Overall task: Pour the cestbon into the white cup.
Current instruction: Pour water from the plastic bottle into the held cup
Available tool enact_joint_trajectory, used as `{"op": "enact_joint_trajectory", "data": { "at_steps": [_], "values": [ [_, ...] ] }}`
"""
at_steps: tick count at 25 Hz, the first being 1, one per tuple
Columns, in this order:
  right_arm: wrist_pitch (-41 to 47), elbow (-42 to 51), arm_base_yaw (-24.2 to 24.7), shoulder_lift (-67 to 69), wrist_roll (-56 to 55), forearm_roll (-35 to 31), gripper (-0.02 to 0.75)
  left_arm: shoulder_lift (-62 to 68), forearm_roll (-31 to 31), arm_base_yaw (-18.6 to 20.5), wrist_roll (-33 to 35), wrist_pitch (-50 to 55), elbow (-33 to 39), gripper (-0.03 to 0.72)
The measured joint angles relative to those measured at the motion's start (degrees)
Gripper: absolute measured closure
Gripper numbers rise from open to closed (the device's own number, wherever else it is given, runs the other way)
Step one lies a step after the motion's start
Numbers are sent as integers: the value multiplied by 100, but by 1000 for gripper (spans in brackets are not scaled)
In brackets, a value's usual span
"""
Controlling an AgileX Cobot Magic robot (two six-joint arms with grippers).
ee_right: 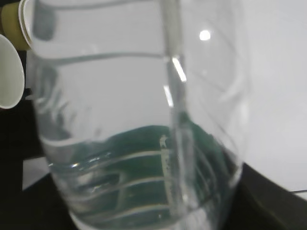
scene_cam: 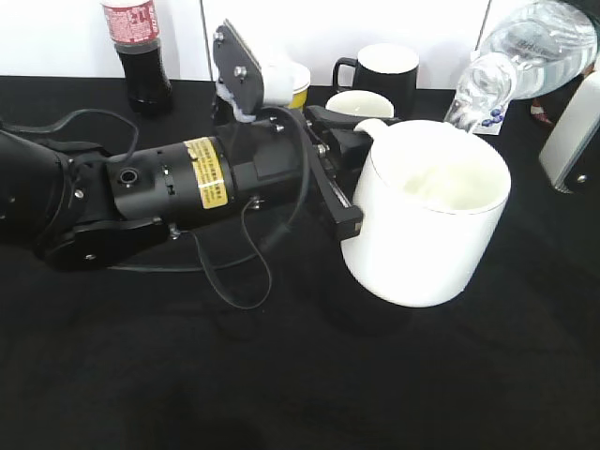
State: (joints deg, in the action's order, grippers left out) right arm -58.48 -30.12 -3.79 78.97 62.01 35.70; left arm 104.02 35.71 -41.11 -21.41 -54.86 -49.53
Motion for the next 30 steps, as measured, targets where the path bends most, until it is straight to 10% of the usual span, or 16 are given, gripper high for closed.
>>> {"op": "enact_joint_trajectory", "data": {
  "at_steps": [25, 30],
  "values": [
    [-322, -6, 0, -11, 418, -58, 262, 6, -242, 0, 11, 342, 0, 624],
    [-322, -6, 0, -11, -2151, 11, 262, 10, -638, 0, 17, 105, 0, 623]
  ]
}}
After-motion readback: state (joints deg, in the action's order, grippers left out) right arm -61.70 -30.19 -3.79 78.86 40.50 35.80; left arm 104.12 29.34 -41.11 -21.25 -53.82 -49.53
